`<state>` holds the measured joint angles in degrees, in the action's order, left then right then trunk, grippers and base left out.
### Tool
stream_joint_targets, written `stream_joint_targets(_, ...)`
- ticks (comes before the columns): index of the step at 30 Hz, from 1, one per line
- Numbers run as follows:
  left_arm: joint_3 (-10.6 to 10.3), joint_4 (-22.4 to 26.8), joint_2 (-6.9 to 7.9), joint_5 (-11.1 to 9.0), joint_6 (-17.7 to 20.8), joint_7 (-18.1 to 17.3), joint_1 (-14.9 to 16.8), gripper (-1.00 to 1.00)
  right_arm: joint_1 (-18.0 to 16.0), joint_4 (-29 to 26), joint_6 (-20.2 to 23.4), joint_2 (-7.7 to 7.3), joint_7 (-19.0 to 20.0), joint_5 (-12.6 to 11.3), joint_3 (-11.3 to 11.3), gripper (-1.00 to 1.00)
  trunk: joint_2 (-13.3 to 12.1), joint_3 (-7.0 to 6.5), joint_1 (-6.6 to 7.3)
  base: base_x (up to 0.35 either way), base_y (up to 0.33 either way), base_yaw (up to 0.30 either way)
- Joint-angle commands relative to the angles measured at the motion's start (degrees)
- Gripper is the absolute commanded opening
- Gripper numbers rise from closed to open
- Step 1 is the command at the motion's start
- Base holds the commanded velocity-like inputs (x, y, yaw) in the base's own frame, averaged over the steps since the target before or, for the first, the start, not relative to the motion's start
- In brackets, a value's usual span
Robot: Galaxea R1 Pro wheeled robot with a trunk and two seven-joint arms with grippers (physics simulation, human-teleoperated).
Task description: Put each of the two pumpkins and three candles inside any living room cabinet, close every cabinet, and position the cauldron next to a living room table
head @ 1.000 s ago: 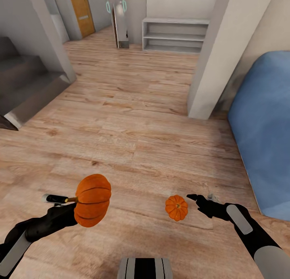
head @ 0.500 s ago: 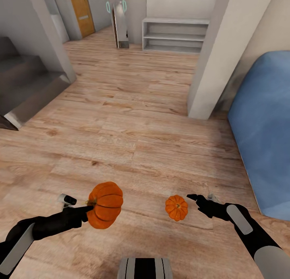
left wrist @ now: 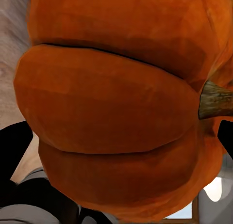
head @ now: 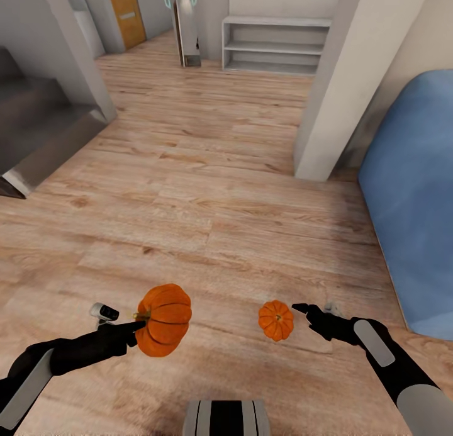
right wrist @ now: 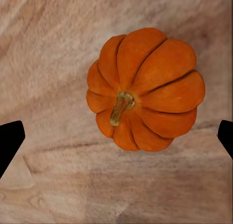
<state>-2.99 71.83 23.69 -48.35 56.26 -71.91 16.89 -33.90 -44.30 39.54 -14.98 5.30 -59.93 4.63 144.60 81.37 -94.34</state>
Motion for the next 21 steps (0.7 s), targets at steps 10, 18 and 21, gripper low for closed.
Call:
stream_joint_targets(10,1.0,0.0,0.1,-0.1,0.4,-0.1,0.0,-1.0,0.0,0.0,0.0,-0.11,7.5,1.0,0.1,1.0,0.2,2.26,-0.24,0.0,0.0,0.0)
stream_joint_targets(18,1.5,0.0,0.04,0.0,0.3,0.0,0.0,-1.0,0.0,0.0,0.0,-0.06,8.0,1.1,0.0,1.0,0.3,4.03,-0.45,0.0,0.0,0.0)
stream_joint_targets(21,1.5,0.1,0.04,0.1,0.3,0.0,0.0,-1.0,0.0,0.0,-0.5,-0.06,8.0,1.1,0.0,1.0,0.3,4.69,-0.53,0.0,0.0,0.0)
